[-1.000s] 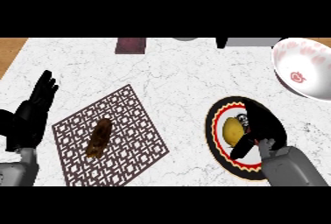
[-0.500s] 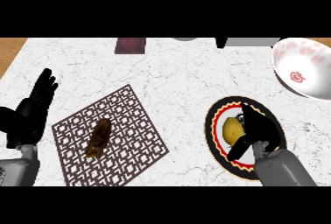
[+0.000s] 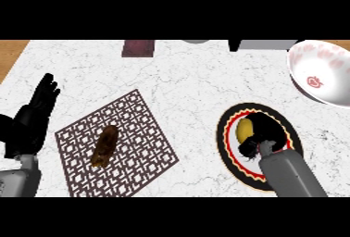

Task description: Pick the lemon from the plate and place it in the bowl

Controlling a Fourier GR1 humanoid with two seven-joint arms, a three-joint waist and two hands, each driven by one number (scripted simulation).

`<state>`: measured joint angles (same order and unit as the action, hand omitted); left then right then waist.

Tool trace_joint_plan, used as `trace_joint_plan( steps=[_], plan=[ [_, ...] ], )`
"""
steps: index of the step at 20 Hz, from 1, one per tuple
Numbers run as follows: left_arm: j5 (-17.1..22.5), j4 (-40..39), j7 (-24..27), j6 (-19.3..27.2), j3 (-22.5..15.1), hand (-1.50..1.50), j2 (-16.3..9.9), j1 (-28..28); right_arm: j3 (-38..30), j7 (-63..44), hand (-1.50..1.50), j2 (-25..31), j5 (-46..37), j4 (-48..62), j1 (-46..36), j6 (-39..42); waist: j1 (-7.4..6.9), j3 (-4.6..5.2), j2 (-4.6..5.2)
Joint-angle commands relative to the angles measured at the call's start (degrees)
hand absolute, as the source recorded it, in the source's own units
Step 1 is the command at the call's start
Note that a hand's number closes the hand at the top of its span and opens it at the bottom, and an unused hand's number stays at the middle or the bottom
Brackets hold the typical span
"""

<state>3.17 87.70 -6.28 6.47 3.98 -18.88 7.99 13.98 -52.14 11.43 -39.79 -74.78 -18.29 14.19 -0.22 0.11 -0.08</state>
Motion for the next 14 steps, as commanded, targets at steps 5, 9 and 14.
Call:
trace_joint_plan(
  steps=[5,9,14],
  plan=[
    [-1.03,2.26,-1.88,-1.88,1.29,0.0,0.37,-2.1,-1.96,8.3,1.5,-1.51,-1.38,4.13,0.66,-2.48,-0.07,-0.12,0.06],
    [-1.02,1.79,-1.0,-2.62,2.19,0.0,1.11,-0.88,-4.17,12.37,1.5,-1.07,-3.53,10.33,-2.46,-5.27,-0.07,-0.12,0.1],
    [-2.58,0.98,-1.5,-1.15,-0.25,0.0,3.17,1.71,-9.43,10.26,1.5,-1.81,-5.46,25.09,-19.62,-8.46,-1.83,-0.18,0.67]
  ],
)
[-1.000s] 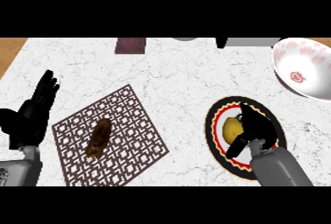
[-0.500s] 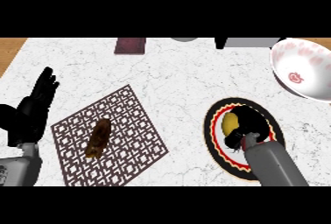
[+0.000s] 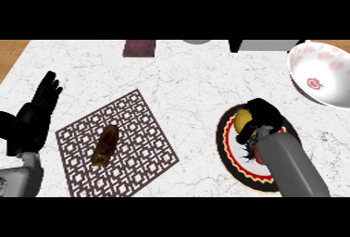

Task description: Pick the lemon from the plate and place it in the bowl

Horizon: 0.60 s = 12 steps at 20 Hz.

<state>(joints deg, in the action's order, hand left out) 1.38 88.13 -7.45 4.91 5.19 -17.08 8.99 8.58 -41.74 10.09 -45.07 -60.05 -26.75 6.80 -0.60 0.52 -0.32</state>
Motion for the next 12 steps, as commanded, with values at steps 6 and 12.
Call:
trace_joint_plan(
  steps=[6,12],
  plan=[
    [-1.63,0.29,0.91,0.54,-2.38,0.0,2.13,1.66,-8.05,3.79,1.5,5.19,-3.58,26.27,-24.09,-7.43,-3.65,-0.64,1.74],
    [-2.58,-4.36,0.02,1.71,-1.73,0.0,2.62,6.36,-5.48,0.85,1.5,5.88,-9.68,29.3,-32.5,-12.89,-1.11,-0.52,1.11]
  ],
)
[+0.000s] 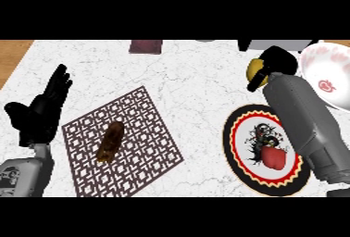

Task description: Pick the lemon from the plate and place it in the bowl

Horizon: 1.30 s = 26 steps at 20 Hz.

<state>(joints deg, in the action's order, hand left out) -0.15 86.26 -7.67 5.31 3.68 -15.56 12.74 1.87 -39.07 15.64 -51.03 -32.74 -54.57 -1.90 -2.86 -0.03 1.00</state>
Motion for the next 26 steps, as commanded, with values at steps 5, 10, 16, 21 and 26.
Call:
trace_joint_plan(
  steps=[5,10,16,21,26],
  plan=[
    [0.29,0.83,-0.06,-0.3,1.45,0.0,-0.91,-2.76,4.3,-10.66,1.5,2.26,-11.32,-2.1,-9.02,-12.49,1.34,0.07,-0.93],
    [-0.25,1.14,3.11,-0.15,1.45,0.0,0.14,-6.65,2.3,-14.76,1.5,3.25,-11.87,-7.13,-12.06,-14.78,2.27,0.06,-1.19],
    [0.09,-1.47,2.3,-1.03,2.86,0.0,-0.41,-2.75,-1.62,-11.56,1.5,8.55,-10.99,-7.91,-8.73,-15.82,2.74,0.04,-0.97],
    [0.73,-0.34,0.91,-1.71,4.1,0.0,-1.49,-1.48,-7.03,-3.63,1.5,12.55,-6.51,-6.06,-5.23,-20.15,2.49,0.01,-0.86],
    [1.02,2.41,-1.16,-2.44,3.28,0.0,-0.97,-1.93,-12.68,8.5,1.5,17.76,-1.55,2.52,-5.65,-21.79,1.48,-0.03,-0.49]
  ],
)
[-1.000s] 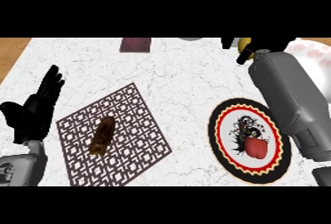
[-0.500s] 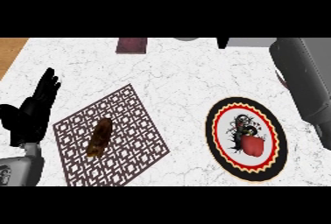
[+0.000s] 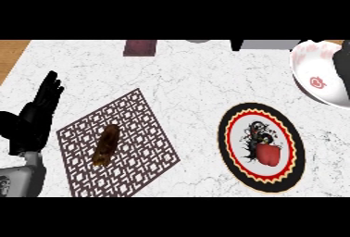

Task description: Pick the lemon from the plate and place it in the bowl

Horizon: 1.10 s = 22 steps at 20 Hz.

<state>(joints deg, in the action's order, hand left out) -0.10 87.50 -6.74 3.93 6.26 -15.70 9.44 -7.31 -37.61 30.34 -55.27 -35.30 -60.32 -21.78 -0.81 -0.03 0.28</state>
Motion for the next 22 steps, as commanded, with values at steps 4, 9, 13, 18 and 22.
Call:
trace_joint_plan(
  steps=[4,9,13,18,22],
  plan=[
    [2.02,3.03,-1.59,-2.36,1.5,0.0,-1.44,-0.89,-6.36,13.25,1.5,4.35,3.99,10.48,4.96,-8.38,-1.32,-0.09,0.43],
    [-0.94,1.5,1.69,-0.55,-1.64,0.0,2.18,-2.14,-9.91,20.69,1.5,8.24,6.54,17.26,2.74,-8.51,-1.88,-0.11,0.77],
    [-0.58,0.89,-0.25,-0.88,-0.94,0.0,0.96,1.05,-6.33,14.79,1.5,10.6,2.04,24.42,4.79,-0.33,-2.48,-0.02,1.59],
    [-2.49,0.27,-1.87,0.92,-2.06,0.0,2.05,2.98,-13.63,18.2,-1.5,10.64,9.52,26.55,4.85,0.61,-1.99,-0.24,1.22],
    [-0.61,2.11,-2.02,-1.07,-0.77,0.0,0.79,1.06,-16.58,28.22,-1.5,10.57,13.13,26.21,8.55,3.12,-2.03,-0.27,0.91]
  ],
)
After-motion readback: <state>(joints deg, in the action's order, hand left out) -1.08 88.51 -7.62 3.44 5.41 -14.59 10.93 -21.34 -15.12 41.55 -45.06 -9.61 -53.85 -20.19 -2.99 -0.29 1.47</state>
